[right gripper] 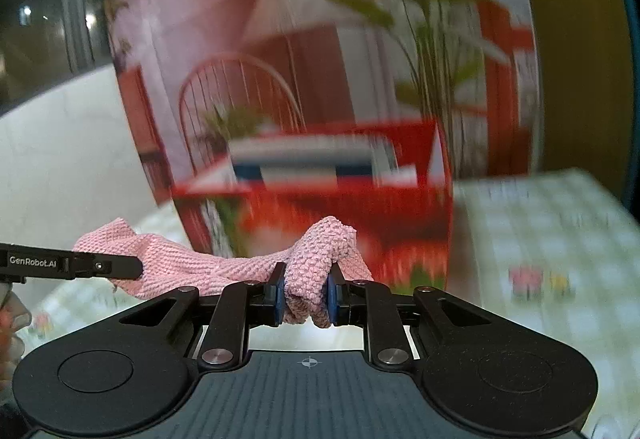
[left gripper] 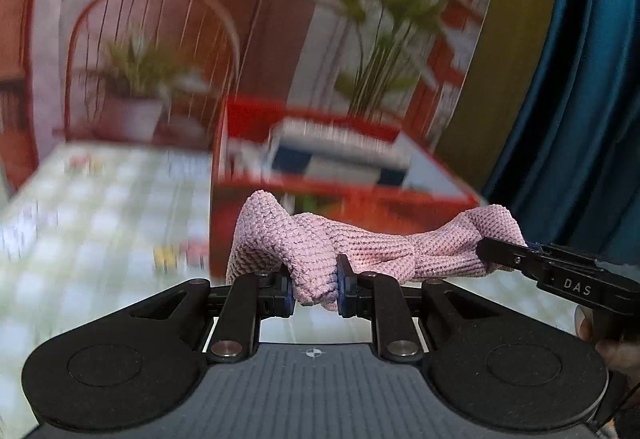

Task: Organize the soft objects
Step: 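Lift the pink cloth into the red box and open the left tool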

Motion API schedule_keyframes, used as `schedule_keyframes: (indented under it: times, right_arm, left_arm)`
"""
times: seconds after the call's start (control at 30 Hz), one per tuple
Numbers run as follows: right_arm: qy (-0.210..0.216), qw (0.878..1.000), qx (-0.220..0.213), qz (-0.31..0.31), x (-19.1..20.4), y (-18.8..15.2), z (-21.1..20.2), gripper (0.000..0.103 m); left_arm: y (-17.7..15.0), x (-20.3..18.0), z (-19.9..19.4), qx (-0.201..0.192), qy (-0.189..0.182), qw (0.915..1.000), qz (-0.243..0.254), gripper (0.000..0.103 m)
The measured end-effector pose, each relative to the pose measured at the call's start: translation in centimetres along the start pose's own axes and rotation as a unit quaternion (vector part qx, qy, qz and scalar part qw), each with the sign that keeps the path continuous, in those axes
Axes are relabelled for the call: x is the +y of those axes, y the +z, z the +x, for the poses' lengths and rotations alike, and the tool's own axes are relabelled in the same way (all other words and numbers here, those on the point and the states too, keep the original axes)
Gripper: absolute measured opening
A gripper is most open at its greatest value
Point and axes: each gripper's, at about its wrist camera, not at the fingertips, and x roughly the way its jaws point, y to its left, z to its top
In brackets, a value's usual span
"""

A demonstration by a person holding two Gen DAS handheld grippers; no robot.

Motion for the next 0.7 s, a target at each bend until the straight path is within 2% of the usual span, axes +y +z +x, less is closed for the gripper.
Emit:
schedule_keyframes:
  times: [0.23,0.33,0.7]
  right_arm:
    - [0.0,0.999,-0.038,-0.024,-0.8,6.4,1.8,0.018]
    - [-0.012,0.999,-0.04,-0.033,-1.4,8.0,3.8,0.018]
    - [-0.037,0.997,0.067,-0.018,-3.3,9.2,12.8,0.018]
  left_arm:
    - [5.7,-0.5,2.9,-0.023,0.01,0.999,0.037,0.02]
    - [7.0,-0.7,5.3,-0.014,0.018,0.9987,0.045,0.02]
    - [8.5,0.6,13.8,0.061,0.033,0.996,0.056,0.02]
